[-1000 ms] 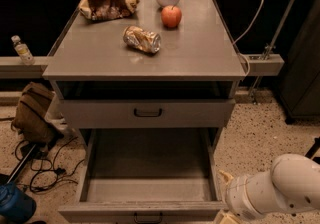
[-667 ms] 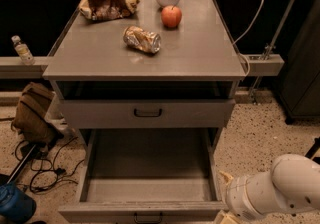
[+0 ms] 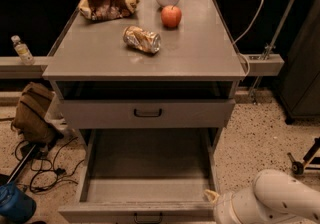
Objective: Close middle drawer
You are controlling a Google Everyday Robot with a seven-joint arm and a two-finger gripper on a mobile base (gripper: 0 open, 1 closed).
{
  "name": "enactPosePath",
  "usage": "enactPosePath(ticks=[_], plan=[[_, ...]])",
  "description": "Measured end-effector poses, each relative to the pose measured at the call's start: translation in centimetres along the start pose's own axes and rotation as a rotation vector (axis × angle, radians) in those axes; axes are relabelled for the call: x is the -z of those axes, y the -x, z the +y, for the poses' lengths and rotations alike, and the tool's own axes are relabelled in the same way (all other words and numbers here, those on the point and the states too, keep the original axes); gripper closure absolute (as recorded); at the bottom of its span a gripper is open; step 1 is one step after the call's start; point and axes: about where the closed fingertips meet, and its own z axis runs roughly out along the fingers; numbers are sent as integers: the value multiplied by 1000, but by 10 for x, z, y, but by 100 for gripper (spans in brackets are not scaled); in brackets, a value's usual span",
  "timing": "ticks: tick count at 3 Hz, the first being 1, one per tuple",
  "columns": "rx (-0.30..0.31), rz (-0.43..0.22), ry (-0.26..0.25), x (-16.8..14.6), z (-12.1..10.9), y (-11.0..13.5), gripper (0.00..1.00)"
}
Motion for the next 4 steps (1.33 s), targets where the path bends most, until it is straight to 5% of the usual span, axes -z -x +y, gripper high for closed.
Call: enactPosePath(ticks=[1,4], plan=[[-48,-46,110,-57,8,-30,0],[-6,-58,71,-42,38,-18,0]])
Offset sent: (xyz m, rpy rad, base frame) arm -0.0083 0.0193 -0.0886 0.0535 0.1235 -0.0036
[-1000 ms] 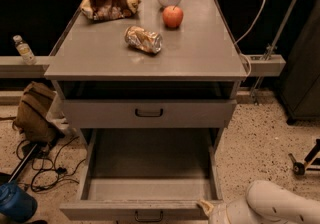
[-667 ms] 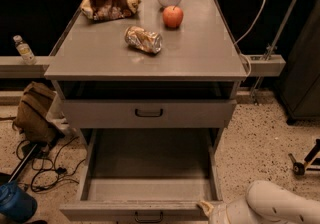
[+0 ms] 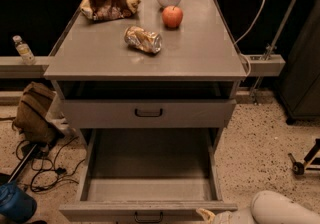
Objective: Close middle drawer
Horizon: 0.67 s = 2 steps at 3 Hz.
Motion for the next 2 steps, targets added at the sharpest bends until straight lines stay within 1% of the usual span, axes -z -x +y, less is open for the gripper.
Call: enactPosePath(ticks=[1,2], plan=[[5,1,-6,2,2,1,0],[-36,-2,42,-20,-9,-19,0]])
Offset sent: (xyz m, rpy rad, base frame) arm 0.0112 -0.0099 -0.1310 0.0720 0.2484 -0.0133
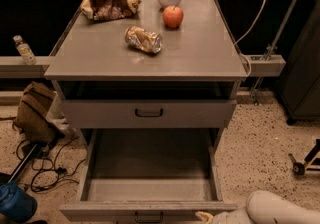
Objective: Close middle drawer
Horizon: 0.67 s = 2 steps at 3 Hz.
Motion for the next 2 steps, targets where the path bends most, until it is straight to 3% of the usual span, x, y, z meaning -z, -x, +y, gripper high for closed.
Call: enactPosePath(ticks=[1,2], plan=[[-59,19,83,-39,-32,-31,0],[-61,24,116,-63,-59,-46,0]])
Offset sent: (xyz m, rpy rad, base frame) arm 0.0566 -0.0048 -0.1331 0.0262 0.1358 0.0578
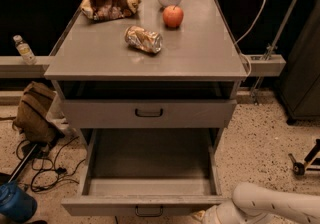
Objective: Close middle drawer
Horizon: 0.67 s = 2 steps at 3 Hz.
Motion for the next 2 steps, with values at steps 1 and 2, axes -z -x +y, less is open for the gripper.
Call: enactPosePath(ticks=[1,2], plan=[[42,13,-55,-3,-18,1,0],[102,-7,-174,8,-38,15,0]])
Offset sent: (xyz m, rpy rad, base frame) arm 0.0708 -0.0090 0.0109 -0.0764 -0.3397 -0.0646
